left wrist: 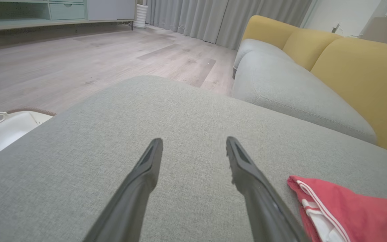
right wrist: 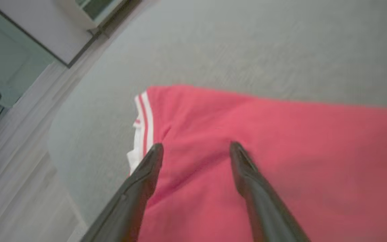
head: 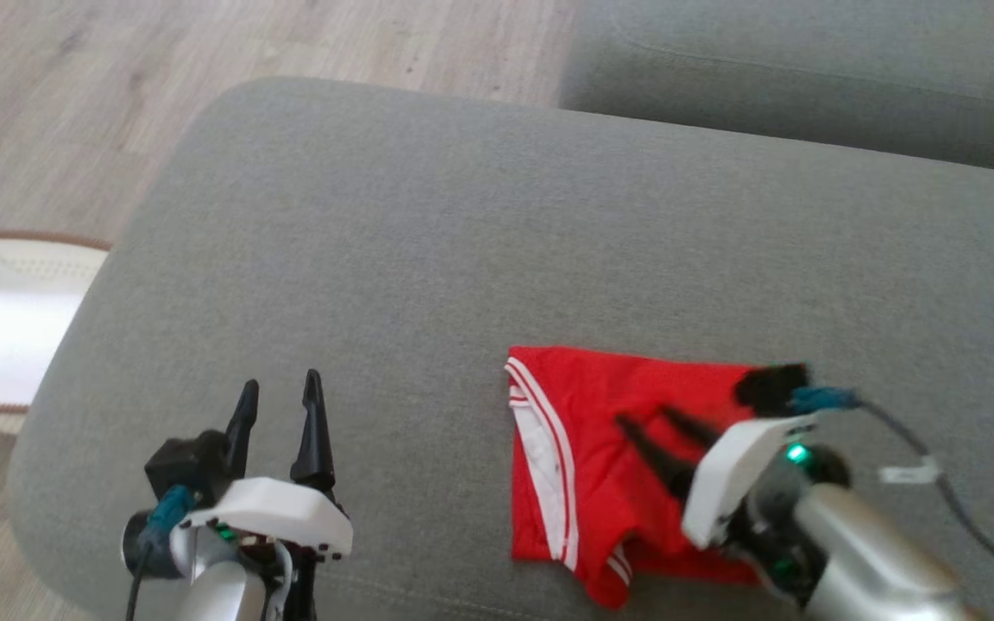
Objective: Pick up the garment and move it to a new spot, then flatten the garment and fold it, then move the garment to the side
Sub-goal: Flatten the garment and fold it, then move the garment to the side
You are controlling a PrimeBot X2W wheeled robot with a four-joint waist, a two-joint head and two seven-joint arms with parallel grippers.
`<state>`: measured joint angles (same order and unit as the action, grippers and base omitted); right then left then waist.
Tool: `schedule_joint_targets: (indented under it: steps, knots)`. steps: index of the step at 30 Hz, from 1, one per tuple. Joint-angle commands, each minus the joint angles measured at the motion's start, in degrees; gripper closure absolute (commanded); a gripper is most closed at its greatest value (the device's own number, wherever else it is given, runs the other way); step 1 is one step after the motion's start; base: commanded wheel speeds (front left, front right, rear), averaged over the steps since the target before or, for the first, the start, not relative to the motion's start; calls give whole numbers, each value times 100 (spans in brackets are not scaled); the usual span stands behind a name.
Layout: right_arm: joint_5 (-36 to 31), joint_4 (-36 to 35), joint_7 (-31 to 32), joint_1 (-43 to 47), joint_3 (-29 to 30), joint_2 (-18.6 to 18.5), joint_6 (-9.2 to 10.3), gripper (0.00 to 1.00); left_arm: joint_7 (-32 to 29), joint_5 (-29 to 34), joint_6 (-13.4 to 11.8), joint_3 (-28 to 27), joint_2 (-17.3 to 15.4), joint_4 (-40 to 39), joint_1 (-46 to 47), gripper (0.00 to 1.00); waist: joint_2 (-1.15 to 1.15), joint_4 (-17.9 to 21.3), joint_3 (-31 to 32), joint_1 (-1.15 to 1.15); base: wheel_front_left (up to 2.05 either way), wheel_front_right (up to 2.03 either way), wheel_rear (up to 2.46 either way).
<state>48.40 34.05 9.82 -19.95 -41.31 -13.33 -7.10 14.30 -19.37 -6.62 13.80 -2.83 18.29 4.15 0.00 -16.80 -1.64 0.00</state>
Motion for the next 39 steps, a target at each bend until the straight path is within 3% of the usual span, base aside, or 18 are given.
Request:
schedule_joint_targets:
  steps: [1, 9, 16, 19, 27, 39]
  knots:
    - [82, -266, -299, -255, 124, -230, -39, 0, 70, 38, 0, -229, -5, -241, 253, 0, 0, 128, 50, 0, 0, 0, 0]
    - [110, -989, -1184, -254, 675, -887, -39, 0, 70, 161, 80, -360, -5, -497, 225, 0, 0, 568, 157, 0, 0, 0, 0]
    - [-432, -1466, -2106, -21, 1473, -1244, -39, 0, 70, 346, 174, -606, -6, -897, 174, 0, 0, 1125, 234, 0, 0, 0, 0]
    - [-784, -1595, -2332, 219, 1911, -1199, -39, 0, 70, 423, 226, -711, -5, -989, 149, 0, 0, 1319, 234, 0, 0, 0, 0]
    - [-1788, -1978, -2475, 1321, 2965, -525, -39, 0, 70, 446, 332, -801, -5, -1146, -61, 0, 0, 1641, 160, 0, 0, 0, 0]
    - [-2012, -2008, -2293, 1477, 3079, -312, -39, 0, 70, 457, 350, -757, -5, -1083, -34, 0, 0, 1514, 150, 0, 0, 0, 0]
